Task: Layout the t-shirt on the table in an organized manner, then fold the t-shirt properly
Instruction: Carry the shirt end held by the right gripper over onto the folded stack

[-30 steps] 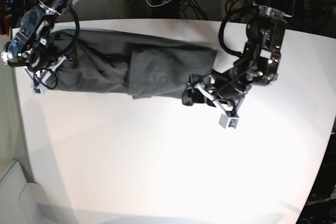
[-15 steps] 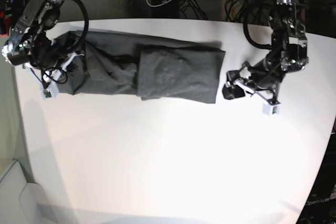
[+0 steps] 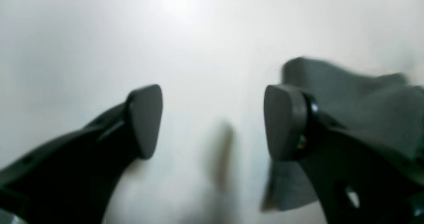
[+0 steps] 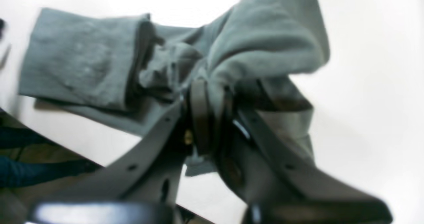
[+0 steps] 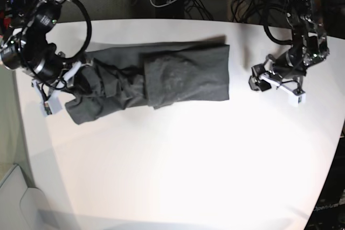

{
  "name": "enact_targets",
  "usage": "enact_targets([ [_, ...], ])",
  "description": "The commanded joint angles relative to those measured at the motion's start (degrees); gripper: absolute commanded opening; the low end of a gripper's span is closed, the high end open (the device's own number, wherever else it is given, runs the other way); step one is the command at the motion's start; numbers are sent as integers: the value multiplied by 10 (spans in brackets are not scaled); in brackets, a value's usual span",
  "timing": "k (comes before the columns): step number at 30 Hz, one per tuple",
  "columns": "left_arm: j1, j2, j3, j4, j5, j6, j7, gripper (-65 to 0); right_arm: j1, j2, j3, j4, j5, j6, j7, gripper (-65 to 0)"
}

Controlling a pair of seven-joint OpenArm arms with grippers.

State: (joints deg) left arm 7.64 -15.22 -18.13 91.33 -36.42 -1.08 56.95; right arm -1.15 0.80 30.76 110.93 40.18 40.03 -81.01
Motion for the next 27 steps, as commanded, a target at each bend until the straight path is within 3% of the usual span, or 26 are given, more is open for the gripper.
enact_targets([
  [1, -6, -5, -1, 3, 0, 2, -6, -187, 4, -1, -10, 9, 21, 0, 10, -650],
  [6, -6, 10, -1, -1, 11, 1, -10, -187, -7, -15, -72, 9, 25, 0, 10, -650],
  [16, -2, 14, -1, 1, 10, 1, -6, -187, 10, -91, -205, 6, 23, 0, 10, -650],
  [22, -1, 14, -1, 1, 10, 1, -6, -186, 20, -98, -288, -1, 23, 0, 10, -650],
  [27, 9, 14, -4, 3, 7, 1, -6, -186, 22, -98, -344, -80, 23, 0, 29, -650],
])
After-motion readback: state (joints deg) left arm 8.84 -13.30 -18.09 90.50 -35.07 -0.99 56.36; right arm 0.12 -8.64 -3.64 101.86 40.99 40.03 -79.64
